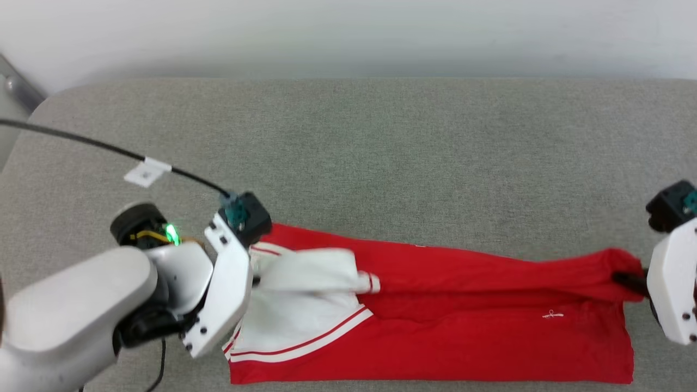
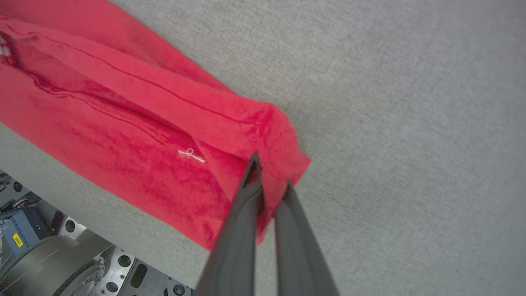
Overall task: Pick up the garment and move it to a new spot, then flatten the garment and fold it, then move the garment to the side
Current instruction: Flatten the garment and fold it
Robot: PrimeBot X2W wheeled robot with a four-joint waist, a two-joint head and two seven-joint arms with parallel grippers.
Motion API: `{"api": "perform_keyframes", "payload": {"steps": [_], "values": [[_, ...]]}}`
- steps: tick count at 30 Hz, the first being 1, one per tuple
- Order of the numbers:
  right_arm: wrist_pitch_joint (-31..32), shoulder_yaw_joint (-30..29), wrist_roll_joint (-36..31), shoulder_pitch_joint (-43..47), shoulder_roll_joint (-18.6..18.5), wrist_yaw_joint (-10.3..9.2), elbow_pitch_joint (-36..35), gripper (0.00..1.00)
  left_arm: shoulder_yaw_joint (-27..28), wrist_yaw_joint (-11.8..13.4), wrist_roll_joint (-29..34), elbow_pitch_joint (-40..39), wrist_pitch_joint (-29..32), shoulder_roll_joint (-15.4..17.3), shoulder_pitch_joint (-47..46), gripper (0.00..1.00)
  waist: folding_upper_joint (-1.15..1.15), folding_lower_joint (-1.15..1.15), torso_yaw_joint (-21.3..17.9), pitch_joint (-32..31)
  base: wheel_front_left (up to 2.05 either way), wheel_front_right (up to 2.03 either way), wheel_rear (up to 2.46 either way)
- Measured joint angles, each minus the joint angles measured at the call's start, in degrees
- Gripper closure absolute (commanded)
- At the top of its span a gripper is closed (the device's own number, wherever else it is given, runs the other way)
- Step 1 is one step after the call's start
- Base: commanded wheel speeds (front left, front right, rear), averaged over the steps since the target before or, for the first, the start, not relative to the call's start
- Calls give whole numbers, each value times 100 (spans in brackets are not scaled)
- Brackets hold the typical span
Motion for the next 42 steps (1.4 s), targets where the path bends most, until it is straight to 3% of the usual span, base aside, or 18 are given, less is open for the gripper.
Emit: {"api": "perform_keyframes", "payload": {"steps": [9, 15, 16, 17, 18, 23, 26, 33, 38, 42], "values": [[-285, 56, 41, 802, -103, 0, -11, 100, -1, 151, 32, -10, -188, 102, 961, 100, 0, 0, -29, 121, 0, 0, 0], [-446, 192, -57, 877, 114, 0, 100, 100, -3, 163, 88, 271, -382, -60, 1249, 100, 0, 1, -97, 315, 0, 0, 0], [-491, 189, -64, 872, 148, 0, 136, 82, 3, 166, 86, 314, -453, -70, 1291, 100, 0, 0, -115, 325, 0, 0, 0], [-536, 185, -64, 866, 178, 0, 157, 44, 3, 189, 91, 346, -516, -76, 1317, 56, 0, 0, -129, 326, 0, 0, 0], [-614, 168, -88, 863, 201, 0, 165, 0, 9, 191, 152, 358, -591, -70, 1318, 0, 0, 0, -136, 312, 0, 0, 0], [-1113, -73, -119, 848, 172, 0, -40, 0, 267, 365, 414, 287, -1360, 31, 1322, 0, 0, 0, -140, 119, 0, 0, 0], [-1451, -349, -156, 892, 91, 0, -234, 0, 502, 666, 733, 245, -2123, 42, 1357, 0, 0, 0, -133, -25, 0, 0, 0], [-2150, -1558, -199, 1364, 176, 0, -193, 0, 916, 1701, 1363, 409, -3810, -189, 1719, 0, 0, 0, -72, -162, 0, 0, 0], [-2280, -2270, 44, 1990, 645, 0, 66, 0, 1190, 2491, 1642, 688, -4898, -449, 2090, 0, 0, 0, -23, -140, 0, 0, 0], [-2293, -2588, 115, 2398, 994, 0, 183, 0, 1496, 2966, 1714, 813, -5275, -660, 2362, 0, 0, 0, 21, -101, 0, 0, 0]]}}
